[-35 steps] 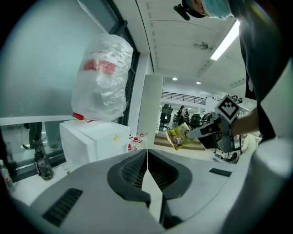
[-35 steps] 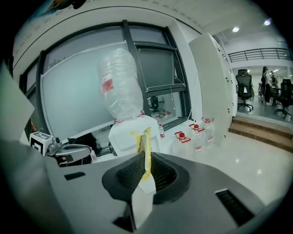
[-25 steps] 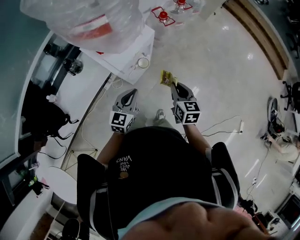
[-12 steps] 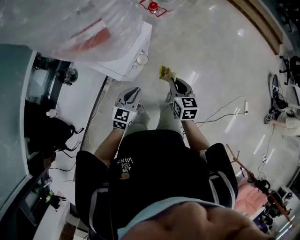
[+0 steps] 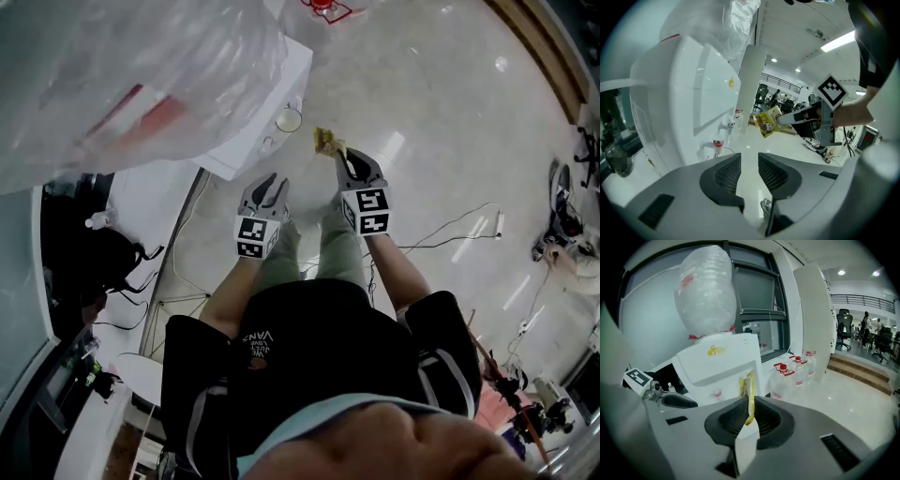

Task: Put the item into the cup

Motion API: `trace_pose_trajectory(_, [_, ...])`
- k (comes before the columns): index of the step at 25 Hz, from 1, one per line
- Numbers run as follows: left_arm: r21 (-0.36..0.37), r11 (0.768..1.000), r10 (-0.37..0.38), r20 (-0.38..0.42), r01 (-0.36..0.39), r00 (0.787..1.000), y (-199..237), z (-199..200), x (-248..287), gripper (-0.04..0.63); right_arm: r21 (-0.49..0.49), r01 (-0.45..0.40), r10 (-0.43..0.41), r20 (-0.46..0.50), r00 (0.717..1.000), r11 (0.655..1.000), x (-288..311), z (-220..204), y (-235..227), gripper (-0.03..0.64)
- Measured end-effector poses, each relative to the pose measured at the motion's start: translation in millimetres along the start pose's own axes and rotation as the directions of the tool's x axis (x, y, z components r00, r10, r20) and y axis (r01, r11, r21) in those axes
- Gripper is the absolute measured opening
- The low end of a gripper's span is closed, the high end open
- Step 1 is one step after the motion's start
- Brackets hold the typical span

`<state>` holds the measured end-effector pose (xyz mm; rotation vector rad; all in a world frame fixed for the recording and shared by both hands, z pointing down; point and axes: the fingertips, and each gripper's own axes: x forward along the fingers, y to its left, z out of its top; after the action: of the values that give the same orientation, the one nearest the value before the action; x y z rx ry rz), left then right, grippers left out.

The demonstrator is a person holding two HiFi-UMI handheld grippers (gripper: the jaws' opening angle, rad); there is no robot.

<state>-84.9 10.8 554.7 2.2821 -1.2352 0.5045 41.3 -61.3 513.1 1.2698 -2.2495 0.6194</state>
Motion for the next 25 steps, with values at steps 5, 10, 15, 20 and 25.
trace_pose_trajectory(5, [-0.052, 0.997, 0.05, -0.012, -0.051, 0.999, 21.6, -20.4, 37.9, 0.123, -0.042, -0.043, 0.042, -0.038, 0.998, 0.998, 42.7, -15.8, -11.1, 0.061])
trace_pose_trajectory(10, [-0.066, 0.995, 0.078, -0.023, -0.079, 0.997, 38.6, -41.3, 66.4, 0.153, -0.052, -0.071, 0.067, -0.066, 0.996, 0.996, 79.7, -40.6, -14.5, 0.061])
trace_pose_trajectory(15, [-0.081, 0.993, 0.084, -0.013, -0.085, 0.996, 47.2, -56.0, 97.0, 0.184, -0.07, -0.094, 0.089, -0.077, 0.993, 0.993, 112.2, -55.8, -17.8, 0.061])
trace_pose_trajectory(20, [-0.077, 0.993, 0.089, -0.016, -0.09, 0.996, 55.7, -68.7, 115.8, 0.221, -0.116, -0.114, 0.106, -0.073, 0.992, 0.987, 136.6, -56.5, -18.3, 0.061])
trace_pose_trajectory(25, [-0.07, 0.993, 0.094, -0.025, -0.096, 0.995, 63.5, -81.6, 128.7, 0.244, -0.17, -0.138, 0.129, -0.064, 0.99, 0.976, 156.3, -54.1, -15.8, 0.061])
